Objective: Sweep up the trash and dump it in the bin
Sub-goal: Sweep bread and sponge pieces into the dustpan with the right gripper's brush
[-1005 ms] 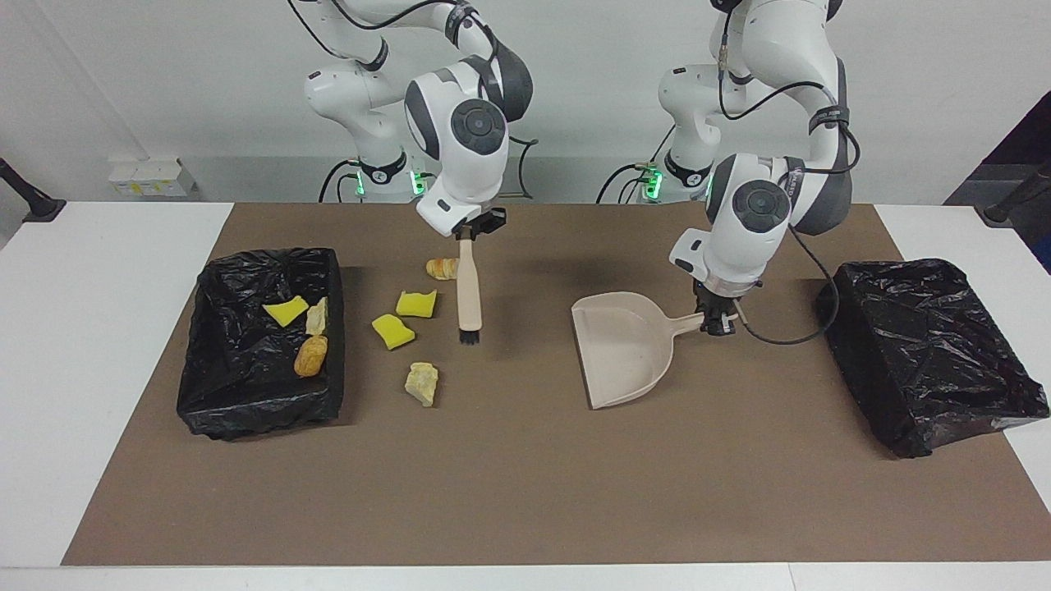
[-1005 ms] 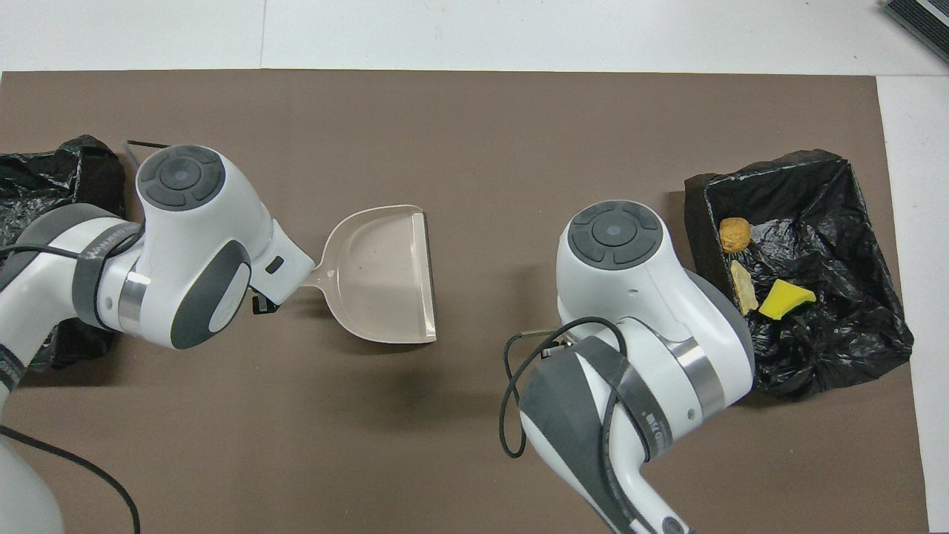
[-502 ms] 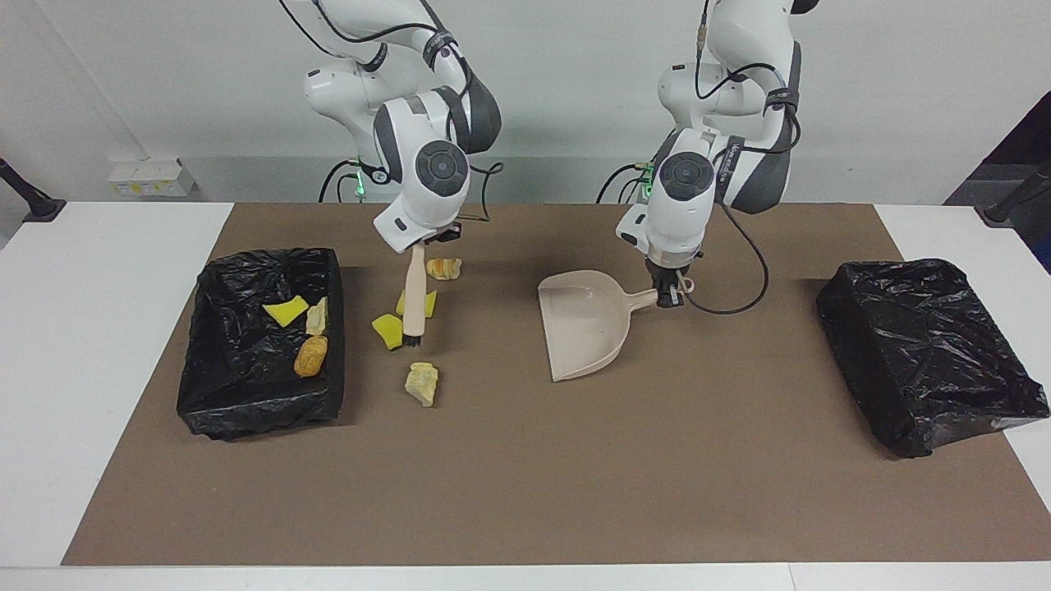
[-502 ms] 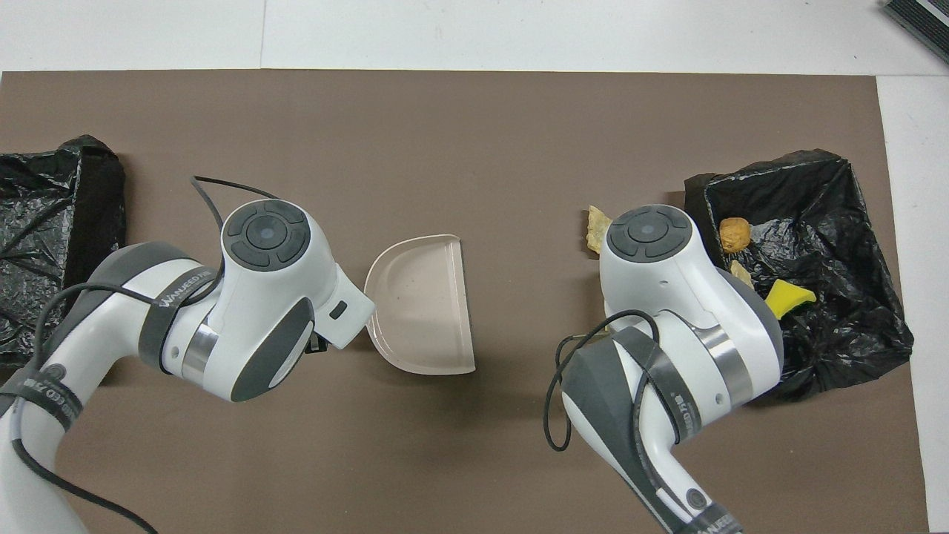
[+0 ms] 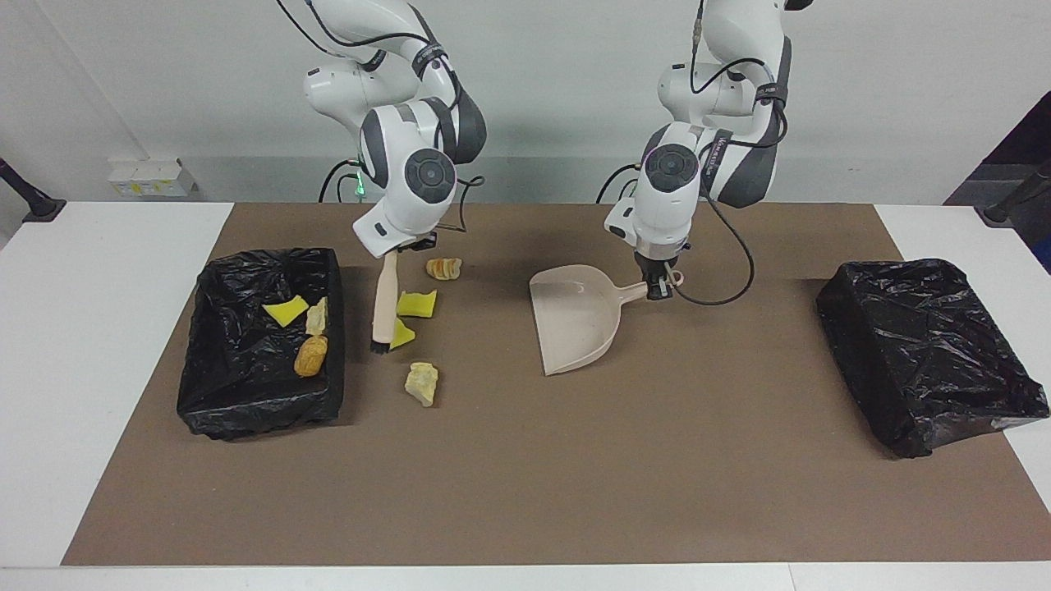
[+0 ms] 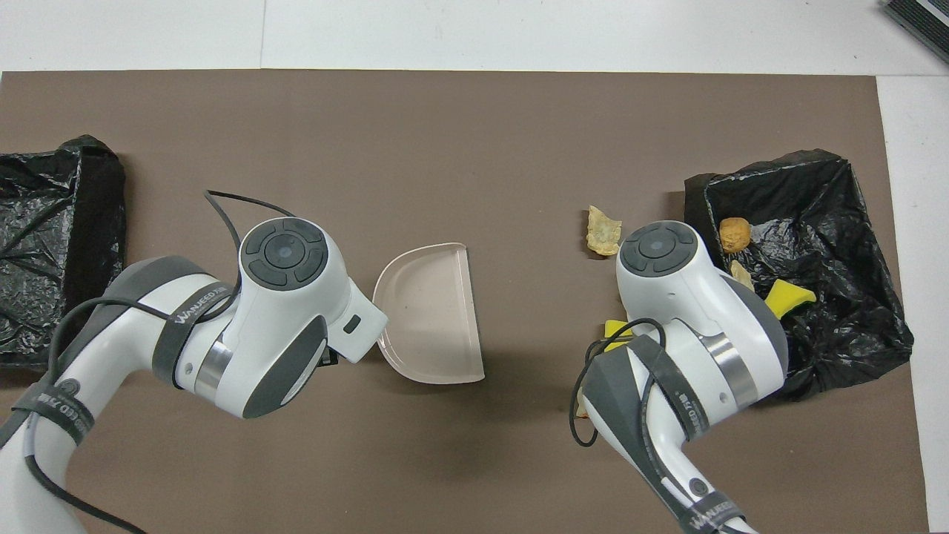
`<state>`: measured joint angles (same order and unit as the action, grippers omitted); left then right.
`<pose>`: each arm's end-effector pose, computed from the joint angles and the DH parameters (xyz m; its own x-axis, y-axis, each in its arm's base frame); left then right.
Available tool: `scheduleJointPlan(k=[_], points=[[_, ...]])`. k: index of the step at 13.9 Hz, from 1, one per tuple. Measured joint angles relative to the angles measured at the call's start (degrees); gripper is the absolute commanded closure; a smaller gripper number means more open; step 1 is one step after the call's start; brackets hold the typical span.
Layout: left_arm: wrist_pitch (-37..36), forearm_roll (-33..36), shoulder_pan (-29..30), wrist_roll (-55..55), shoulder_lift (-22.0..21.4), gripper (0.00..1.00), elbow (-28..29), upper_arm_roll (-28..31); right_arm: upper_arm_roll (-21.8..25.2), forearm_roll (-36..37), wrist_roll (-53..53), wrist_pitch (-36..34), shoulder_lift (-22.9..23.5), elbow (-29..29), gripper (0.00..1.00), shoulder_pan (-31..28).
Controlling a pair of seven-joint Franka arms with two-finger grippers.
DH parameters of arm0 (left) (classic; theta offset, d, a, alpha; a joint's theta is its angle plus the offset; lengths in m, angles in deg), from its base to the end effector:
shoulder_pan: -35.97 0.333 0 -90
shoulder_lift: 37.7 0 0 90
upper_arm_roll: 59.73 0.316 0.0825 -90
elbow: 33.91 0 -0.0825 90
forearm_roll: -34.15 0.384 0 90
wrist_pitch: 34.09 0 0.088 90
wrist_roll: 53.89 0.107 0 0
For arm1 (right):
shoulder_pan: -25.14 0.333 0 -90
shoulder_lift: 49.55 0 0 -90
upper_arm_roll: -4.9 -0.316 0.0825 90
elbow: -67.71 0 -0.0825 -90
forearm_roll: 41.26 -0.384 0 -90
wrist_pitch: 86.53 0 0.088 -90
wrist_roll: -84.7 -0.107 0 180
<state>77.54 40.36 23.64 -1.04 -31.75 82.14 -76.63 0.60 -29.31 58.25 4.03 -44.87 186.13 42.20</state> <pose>0.4860 -0.2608 0.3867 0.0789 -0.9846 -0.1558 -0.9901 -0.0957 0.1030 0.4669 0.1587 0.3650 0.9069 -0.1088 -0.4069 0.0646 -0.9187 0.3895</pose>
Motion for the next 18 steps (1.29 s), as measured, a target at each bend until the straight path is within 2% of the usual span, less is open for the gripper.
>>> scheduleJointPlan(k=[5, 14, 18], points=[[0.0, -0.2, -0.7, -1.4, -0.1, 1.0, 0.6, 0.1, -0.6, -2.6, -2.4, 1.5, -0.3, 2.7, 1.0, 2.5], [0.0, -0.3, -0.7, -1.4, -0.2, 1.0, 1.3, 0.3, -0.9, -19.8, -8.7, 14.8, 0.0, 3.3, 1.0, 11.2], [0.0, -0.4, -0.7, -0.8, -0.7, 1.0, 2.1, 0.5, -1.0, -28.8, -8.7, 20.8, 2.7, 1.0, 1.0, 14.4]])
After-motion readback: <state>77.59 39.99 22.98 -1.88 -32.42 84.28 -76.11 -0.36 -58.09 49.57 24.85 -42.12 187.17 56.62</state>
